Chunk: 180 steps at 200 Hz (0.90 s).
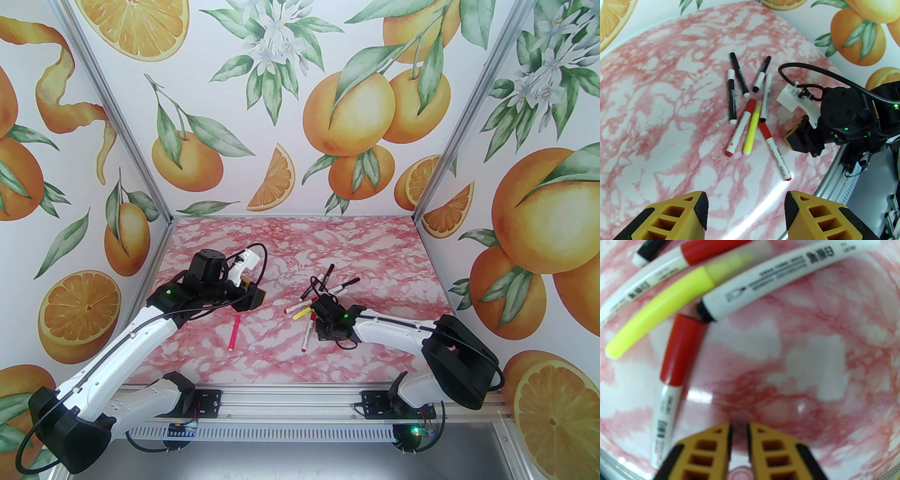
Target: Open the pen caps
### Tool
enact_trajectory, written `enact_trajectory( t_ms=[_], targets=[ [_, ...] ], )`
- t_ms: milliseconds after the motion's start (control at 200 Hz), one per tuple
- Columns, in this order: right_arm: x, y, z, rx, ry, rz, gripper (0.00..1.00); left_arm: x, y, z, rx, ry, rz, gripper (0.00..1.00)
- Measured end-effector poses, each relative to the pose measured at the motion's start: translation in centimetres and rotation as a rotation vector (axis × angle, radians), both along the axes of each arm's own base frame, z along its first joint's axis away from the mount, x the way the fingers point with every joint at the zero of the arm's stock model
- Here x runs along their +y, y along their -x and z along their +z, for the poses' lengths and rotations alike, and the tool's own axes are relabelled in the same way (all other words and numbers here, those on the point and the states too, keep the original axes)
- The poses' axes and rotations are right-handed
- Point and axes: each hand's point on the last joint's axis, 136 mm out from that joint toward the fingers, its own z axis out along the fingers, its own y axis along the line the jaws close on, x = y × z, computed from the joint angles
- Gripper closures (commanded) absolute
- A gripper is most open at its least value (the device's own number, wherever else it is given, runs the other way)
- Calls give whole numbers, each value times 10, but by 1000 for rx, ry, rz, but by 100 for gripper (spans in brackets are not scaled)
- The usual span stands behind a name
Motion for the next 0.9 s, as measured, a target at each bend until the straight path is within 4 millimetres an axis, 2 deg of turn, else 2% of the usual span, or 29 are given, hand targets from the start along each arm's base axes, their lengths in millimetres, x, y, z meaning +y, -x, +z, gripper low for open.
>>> enact_trajectory(
  t_ms=[741, 901],
  targets=[
    [0, -2, 1, -19, -5, -24, 74, -2, 1, -3, 14, 3, -12, 40],
    [0, -3, 14, -69, -41, -25, 73, -4, 1, -6, 27, 3, -19, 41]
  ],
)
